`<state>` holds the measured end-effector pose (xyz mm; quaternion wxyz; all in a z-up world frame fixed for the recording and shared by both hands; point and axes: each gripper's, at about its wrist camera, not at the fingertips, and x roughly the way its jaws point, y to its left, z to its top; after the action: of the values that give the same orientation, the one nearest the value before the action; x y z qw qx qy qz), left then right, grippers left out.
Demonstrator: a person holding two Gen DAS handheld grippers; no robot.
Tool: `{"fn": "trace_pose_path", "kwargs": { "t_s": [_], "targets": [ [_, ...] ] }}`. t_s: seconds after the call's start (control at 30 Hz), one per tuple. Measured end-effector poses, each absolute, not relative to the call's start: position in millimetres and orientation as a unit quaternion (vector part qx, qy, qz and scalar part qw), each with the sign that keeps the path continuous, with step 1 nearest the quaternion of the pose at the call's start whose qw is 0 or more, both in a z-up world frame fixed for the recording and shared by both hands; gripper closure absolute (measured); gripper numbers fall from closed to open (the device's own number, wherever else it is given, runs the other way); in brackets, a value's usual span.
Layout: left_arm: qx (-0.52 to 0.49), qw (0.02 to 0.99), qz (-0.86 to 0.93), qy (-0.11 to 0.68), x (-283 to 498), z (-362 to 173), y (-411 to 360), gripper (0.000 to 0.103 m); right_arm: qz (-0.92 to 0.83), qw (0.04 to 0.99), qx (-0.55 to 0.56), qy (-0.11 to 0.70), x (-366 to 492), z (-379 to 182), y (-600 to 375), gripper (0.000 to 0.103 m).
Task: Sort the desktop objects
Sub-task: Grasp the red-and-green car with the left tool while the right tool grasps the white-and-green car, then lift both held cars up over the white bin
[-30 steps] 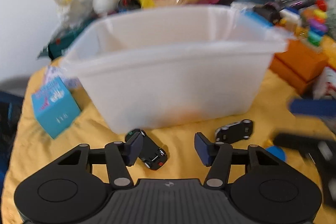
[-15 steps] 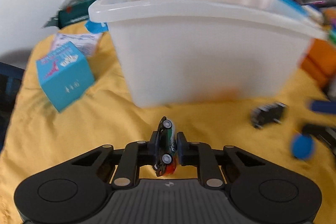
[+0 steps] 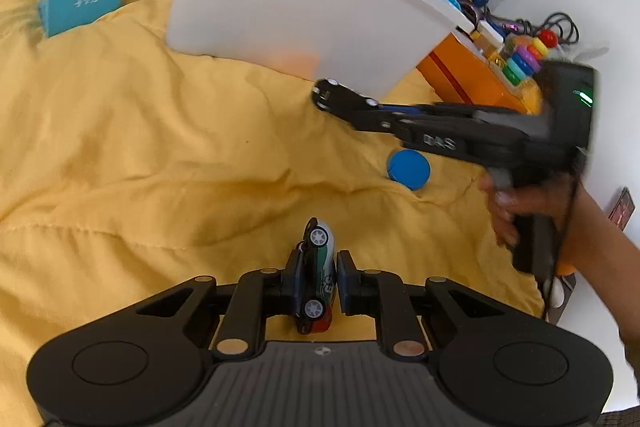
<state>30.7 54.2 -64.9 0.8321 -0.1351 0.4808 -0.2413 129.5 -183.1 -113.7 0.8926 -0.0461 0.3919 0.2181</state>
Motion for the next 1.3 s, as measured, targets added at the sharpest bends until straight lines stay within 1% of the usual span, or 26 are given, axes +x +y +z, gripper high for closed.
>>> {"fn": "trace_pose_path", "kwargs": {
  "t_s": [0.03, 0.07, 0.13, 0.23, 0.27, 0.3, 0.37, 0.4, 0.47, 0.53, 0.57, 0.6, 0.67, 0.73, 0.8, 0.87, 0.93, 1.03, 1.07, 1.1, 1.17, 1.2, 1.23, 1.3],
  "targets": [
    [-0.136, 0.834, -0.238, 0.478, 29.5, -63.2, 57.4, 0.083, 0.215, 0.895, -0.049, 0.388, 124.6, -109.3, -179.5, 0.081],
    [-0.133, 0.838, -0.232, 0.475, 31.1, -61.0, 58.7, 0.080, 0.207, 0.899, -0.056, 0.381, 117.3, -104.5, -175.8, 0.082],
    [-0.115, 0.848, -0.218, 0.469, 32.1, -57.0, 62.5, 0.076, 0.195, 0.909, -0.085, 0.359, 95.3, -93.5, -168.4, 0.082],
    [-0.082, 0.857, -0.210, 0.464, 29.2, -52.4, 65.8, 0.074, 0.186, 0.914, -0.154, 0.325, 52.9, -84.0, -153.6, 0.082],
    [-0.068, 0.859, -0.207, 0.463, 27.5, -51.3, 64.5, 0.069, 0.183, 0.913, -0.181, 0.316, 40.6, -84.4, -149.1, 0.082],
    [-0.056, 0.861, -0.205, 0.462, 26.3, -51.3, 62.7, 0.061, 0.181, 0.910, -0.209, 0.308, 27.2, -85.8, -144.2, 0.082],
    [-0.029, 0.865, -0.201, 0.459, 19.8, -50.3, 58.0, 0.056, 0.180, 0.900, -0.257, 0.304, 7.0, -91.6, -135.6, 0.082],
    [-0.021, 0.865, -0.204, 0.459, 16.5, -50.0, 56.1, 0.056, 0.179, 0.893, -0.281, 0.302, -4.1, -96.6, -131.1, 0.082],
    [-0.006, 0.866, -0.210, 0.454, 11.2, -49.1, 50.1, 0.055, 0.183, 0.884, -0.311, 0.296, -15.1, -102.9, -123.6, 0.081],
    [0.013, 0.869, -0.212, 0.447, 7.9, -48.6, 44.0, 0.050, 0.194, 0.878, -0.319, 0.301, -23.9, -107.6, -120.8, 0.078],
    [0.022, 0.870, -0.209, 0.445, 7.4, -48.8, 41.3, 0.049, 0.204, 0.874, -0.312, 0.311, -25.5, -109.6, -120.0, 0.074],
    [0.032, 0.871, -0.207, 0.443, 6.9, -49.0, 39.4, 0.049, 0.212, 0.873, -0.300, 0.322, -27.6, -110.3, -120.2, 0.071],
    [0.051, 0.875, -0.204, 0.436, 6.2, -48.7, 36.0, 0.049, 0.219, 0.878, -0.270, 0.329, -29.6, -106.4, -122.1, 0.070],
    [0.071, 0.879, -0.200, 0.428, 6.9, -48.9, 31.3, 0.049, 0.218, 0.893, -0.206, 0.336, -26.6, -94.4, -130.8, 0.069],
    [0.090, 0.879, -0.195, 0.426, 7.2, -51.1, 27.3, 0.049, 0.206, 0.908, -0.116, 0.346, -14.9, -84.5, -144.2, 0.067],
    [0.101, 0.876, -0.198, 0.428, 5.8, -53.9, 23.5, 0.049, 0.178, 0.911, -0.046, 0.369, 3.9, -83.2, -152.9, 0.063],
    [0.109, 0.873, -0.202, 0.430, 4.9, -57.9, 20.1, 0.049, 0.163, 0.908, 0.005, 0.385, 18.0, -85.2, -157.1, 0.063],
    [0.106, 0.872, -0.208, 0.429, 2.8, -63.7, 19.4, 0.060, 0.154, 0.902, 0.020, 0.402, 28.2, -98.4, -148.4, 0.054],
    [0.107, 0.873, -0.211, 0.426, 1.5, -63.6, 19.8, 0.069, 0.153, 0.897, 0.019, 0.414, 29.8, -104.6, -145.8, 0.055],
    [0.107, 0.873, -0.214, 0.425, 1.1, -63.5, 20.0, 0.069, 0.150, 0.893, 0.017, 0.425, 30.3, -111.5, -143.8, 0.055],
    [0.099, 0.873, -0.217, 0.426, 2.2, -63.2, 22.2, 0.069, 0.145, 0.903, -0.018, 0.405, 20.6, -114.0, -138.4, 0.066],
    [0.095, 0.872, -0.217, 0.428, 2.9, -62.2, 22.9, 0.069, 0.149, 0.905, -0.039, 0.397, 17.1, -114.5, -136.1, 0.067],
    [0.091, 0.872, -0.217, 0.428, 3.0, -59.2, 23.6, 0.069, 0.151, 0.905, -0.040, 0.396, 16.1, -114.5, -137.9, 0.070],
    [0.088, 0.878, -0.216, 0.418, 2.2, -46.6, 25.6, 0.069, 0.154, 0.901, -0.025, 0.405, 17.5, -112.5, -143.1, 0.070]
  ]
}}
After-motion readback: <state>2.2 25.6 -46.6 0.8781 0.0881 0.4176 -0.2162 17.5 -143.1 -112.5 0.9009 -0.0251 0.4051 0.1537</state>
